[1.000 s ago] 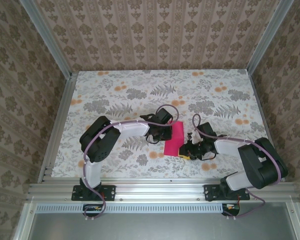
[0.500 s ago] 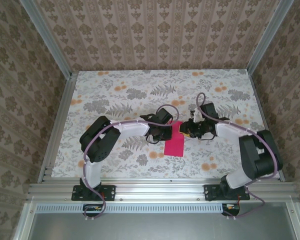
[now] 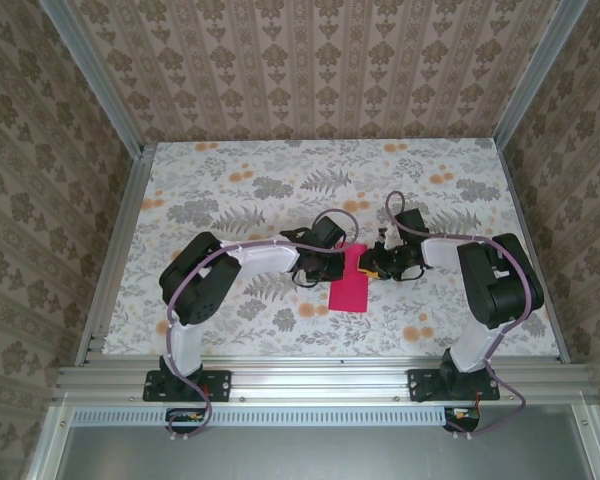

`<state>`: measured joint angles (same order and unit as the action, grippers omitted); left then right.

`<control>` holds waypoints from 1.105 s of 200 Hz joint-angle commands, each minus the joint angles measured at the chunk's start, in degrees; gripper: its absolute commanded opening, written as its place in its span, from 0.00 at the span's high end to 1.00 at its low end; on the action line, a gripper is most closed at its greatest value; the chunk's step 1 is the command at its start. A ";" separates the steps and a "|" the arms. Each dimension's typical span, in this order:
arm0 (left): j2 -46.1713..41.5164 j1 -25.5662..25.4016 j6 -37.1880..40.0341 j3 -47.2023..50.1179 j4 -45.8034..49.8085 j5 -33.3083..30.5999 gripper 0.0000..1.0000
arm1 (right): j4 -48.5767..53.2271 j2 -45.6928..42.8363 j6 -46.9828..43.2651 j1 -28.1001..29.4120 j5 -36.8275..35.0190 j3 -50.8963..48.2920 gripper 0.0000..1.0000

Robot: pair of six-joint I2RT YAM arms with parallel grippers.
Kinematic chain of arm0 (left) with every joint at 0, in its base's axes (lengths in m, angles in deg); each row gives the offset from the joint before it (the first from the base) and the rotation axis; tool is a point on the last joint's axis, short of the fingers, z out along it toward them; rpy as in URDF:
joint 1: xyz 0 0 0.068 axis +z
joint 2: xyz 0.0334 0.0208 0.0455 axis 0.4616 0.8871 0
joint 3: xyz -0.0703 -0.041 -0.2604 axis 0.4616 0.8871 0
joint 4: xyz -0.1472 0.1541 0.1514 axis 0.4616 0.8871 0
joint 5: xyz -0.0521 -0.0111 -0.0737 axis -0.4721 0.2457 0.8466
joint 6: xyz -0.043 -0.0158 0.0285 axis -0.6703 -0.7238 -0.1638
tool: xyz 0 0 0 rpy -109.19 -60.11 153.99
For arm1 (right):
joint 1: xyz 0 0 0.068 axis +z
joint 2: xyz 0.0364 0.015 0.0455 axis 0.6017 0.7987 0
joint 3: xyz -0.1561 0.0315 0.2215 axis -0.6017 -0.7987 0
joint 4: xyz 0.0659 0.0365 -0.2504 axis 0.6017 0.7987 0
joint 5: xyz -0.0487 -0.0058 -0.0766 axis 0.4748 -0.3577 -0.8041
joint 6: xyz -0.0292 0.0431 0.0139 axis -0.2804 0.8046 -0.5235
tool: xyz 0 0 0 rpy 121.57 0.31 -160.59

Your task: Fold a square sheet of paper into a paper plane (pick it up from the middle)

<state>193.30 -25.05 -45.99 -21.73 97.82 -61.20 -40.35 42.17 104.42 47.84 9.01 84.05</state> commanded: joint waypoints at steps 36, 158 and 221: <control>1.24 -0.46 1.44 -0.30 4.94 -1.17 1.00 | 1.82 -2.56 -0.23 -0.68 1.54 4.27 0.75; 0.85 -0.46 1.62 0.03 5.26 -1.60 1.00 | 2.88 2.35 -0.61 -1.98 -0.30 8.82 0.76; 0.91 -0.51 1.64 -0.21 5.46 -1.49 1.00 | 4.95 8.48 -1.64 -2.33 -3.18 12.96 0.76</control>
<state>193.30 -25.05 -45.55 -21.84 98.30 -61.35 -38.16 47.41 103.96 45.86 8.29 95.96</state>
